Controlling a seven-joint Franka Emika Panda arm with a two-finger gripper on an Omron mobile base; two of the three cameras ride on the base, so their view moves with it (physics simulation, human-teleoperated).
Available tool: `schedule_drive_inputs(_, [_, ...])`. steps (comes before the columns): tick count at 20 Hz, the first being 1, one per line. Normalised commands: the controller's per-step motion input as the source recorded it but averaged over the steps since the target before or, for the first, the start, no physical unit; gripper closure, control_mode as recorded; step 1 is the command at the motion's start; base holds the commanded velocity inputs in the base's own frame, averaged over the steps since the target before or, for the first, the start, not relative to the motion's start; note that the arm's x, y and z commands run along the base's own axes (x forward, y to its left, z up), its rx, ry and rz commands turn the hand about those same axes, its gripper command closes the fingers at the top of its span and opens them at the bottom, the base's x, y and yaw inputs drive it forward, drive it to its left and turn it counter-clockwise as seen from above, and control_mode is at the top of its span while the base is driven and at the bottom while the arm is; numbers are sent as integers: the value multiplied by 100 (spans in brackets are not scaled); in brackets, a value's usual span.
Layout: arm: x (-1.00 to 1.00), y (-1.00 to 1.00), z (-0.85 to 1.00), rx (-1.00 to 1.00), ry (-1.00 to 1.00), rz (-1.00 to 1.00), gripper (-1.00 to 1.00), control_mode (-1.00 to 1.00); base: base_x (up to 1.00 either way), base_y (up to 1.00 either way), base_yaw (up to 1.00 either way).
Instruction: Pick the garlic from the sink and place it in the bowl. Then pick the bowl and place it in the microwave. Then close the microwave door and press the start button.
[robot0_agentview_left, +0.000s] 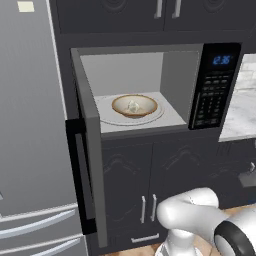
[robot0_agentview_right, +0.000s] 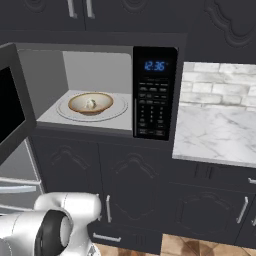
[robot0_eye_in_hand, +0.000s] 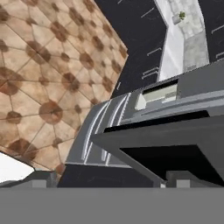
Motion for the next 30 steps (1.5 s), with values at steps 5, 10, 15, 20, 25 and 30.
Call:
schedule_drive_inputs(5, [41, 95, -28, -13, 1, -1, -100, -100, 0, 0, 0])
schedule_drive_inputs(10, [47, 81, -29, -15, 0, -4, -100, -100, 0, 0, 0])
schedule_drive_inputs(15, [46, 61, -37, -19, -6, -7, -100, -100, 0, 0, 0])
schedule_drive_inputs(20, [78, 7, -62, -26, -20, -7, -100, -100, 0, 0, 0])
schedule_drive_inputs(25, [40, -27, -71, -26, -36, -2, -100, -100, 0, 0, 0])
schedule_drive_inputs(30, [82, -62, -14, -10, -23, -5, -100, -100, 0, 0, 0])
